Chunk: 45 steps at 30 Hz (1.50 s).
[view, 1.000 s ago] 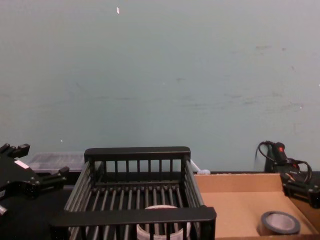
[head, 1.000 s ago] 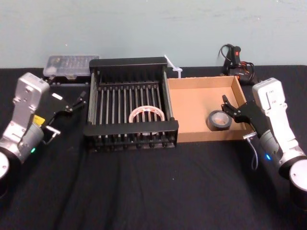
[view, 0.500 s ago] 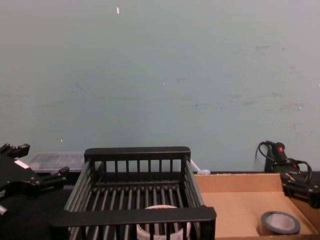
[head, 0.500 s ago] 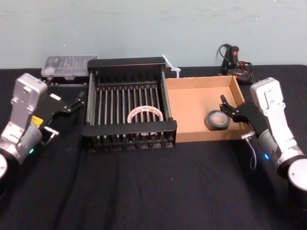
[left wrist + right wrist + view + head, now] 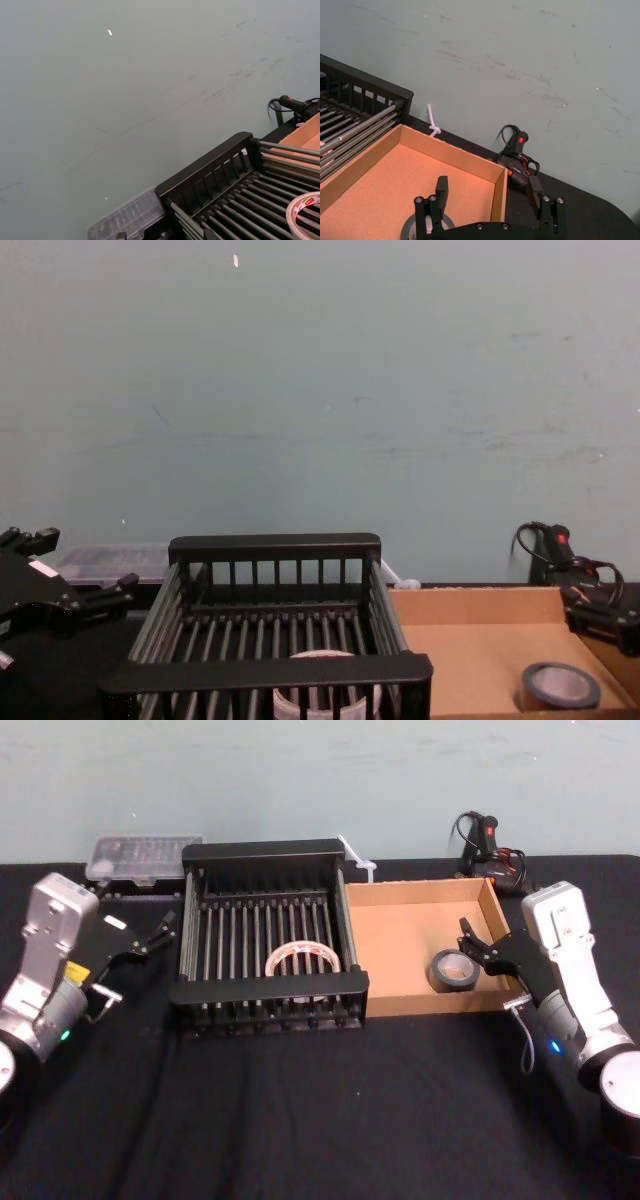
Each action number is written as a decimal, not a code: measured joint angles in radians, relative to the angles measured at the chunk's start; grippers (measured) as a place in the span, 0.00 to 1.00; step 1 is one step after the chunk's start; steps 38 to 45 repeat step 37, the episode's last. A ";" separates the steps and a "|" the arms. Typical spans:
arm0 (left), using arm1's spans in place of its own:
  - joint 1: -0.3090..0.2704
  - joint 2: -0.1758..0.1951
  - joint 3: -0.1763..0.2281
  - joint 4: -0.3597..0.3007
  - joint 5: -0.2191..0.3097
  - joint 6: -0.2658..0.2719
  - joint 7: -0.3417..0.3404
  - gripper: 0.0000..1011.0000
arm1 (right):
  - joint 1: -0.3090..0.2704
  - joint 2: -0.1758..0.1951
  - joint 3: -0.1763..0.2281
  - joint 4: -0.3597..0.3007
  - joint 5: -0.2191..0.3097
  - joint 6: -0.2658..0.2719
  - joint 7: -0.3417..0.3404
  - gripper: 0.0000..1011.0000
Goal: Pick up the white tape and place it into the black box , Pick up the silver tape and place it into the brown box.
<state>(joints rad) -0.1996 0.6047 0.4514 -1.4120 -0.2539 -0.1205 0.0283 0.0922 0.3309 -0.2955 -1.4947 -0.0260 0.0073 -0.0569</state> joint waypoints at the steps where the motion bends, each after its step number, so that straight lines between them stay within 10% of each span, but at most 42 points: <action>1: 0.000 0.000 0.000 0.000 0.000 0.000 0.000 0.99 | 0.000 0.000 0.000 0.000 0.000 0.000 0.000 0.99; 45: 0.000 0.000 0.000 0.000 0.000 0.000 0.000 0.99 | 0.000 0.000 0.000 0.000 0.000 0.000 0.000 0.99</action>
